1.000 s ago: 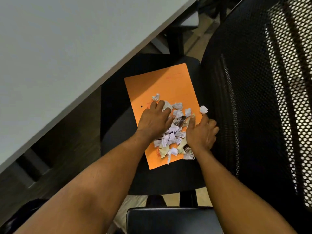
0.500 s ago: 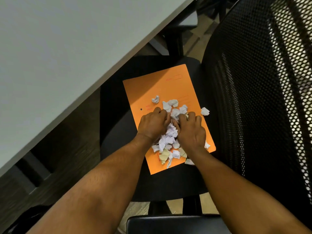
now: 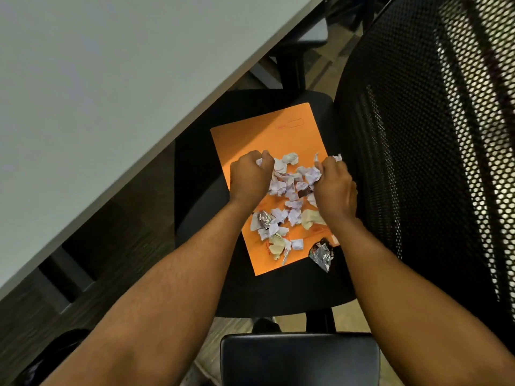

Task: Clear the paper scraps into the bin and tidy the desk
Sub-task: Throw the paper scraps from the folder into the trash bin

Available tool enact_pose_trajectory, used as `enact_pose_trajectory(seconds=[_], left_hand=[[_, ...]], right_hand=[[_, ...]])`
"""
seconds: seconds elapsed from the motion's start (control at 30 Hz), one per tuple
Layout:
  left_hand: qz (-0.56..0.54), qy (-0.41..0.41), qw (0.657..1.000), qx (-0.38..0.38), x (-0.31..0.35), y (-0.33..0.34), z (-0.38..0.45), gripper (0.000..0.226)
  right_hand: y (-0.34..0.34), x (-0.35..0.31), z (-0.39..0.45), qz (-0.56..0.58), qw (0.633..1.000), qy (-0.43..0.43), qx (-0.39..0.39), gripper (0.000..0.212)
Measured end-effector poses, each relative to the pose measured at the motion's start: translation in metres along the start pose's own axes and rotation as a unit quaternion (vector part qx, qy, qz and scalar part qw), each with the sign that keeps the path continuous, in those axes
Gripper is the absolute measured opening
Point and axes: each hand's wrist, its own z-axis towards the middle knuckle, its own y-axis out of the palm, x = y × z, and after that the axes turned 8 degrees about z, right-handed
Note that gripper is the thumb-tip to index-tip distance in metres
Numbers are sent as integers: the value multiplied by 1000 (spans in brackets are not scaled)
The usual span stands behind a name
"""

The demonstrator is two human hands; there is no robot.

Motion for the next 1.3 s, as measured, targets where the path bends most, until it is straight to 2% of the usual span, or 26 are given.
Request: enact_pose_trajectory(seconds=[0.1,0.23,0.37,0.53,0.6,0.67,0.77,0.9,1.03,1.17,1.3], left_hand=[[-110,-56,991,-50,5,-11,-1,46],[-222,-136,959,-111,9,-26,-14,45],[-253,-164,948,-96,15,-57,-35,36],[-300,-182,935,-58,-2,-111,-71,39],[-292,-200,935,-39,-14,-132,-89,39],[-286,-222,932,-6,-39,-158,-108,36],[-269,-251,929,47,-87,-197,-141,35],[-291,-304,902,101,-163,-244,-193,37],[-299,-343,876,159,-247,-277,-253,41],[-318,-384,841,209,-327,-296,-320,45],[-325,-441,789,277,-413,-293,-380,45]], right_hand=[[-13,-8,2,58,997,40,33,18],[-30,-19,0,123,988,69,56,6],[-40,-47,-8,162,983,54,62,8],[-33,-107,-34,215,976,-7,41,18],[-24,-130,-48,218,975,-17,23,15],[-10,-159,-71,230,973,-28,-7,9],[9,-204,-115,255,964,-52,-56,10],[46,-256,-186,274,950,-71,-135,21],[91,-296,-267,268,932,-103,-223,20],[142,-328,-353,253,908,-131,-308,21],[201,-346,-428,234,889,-153,-362,18]])
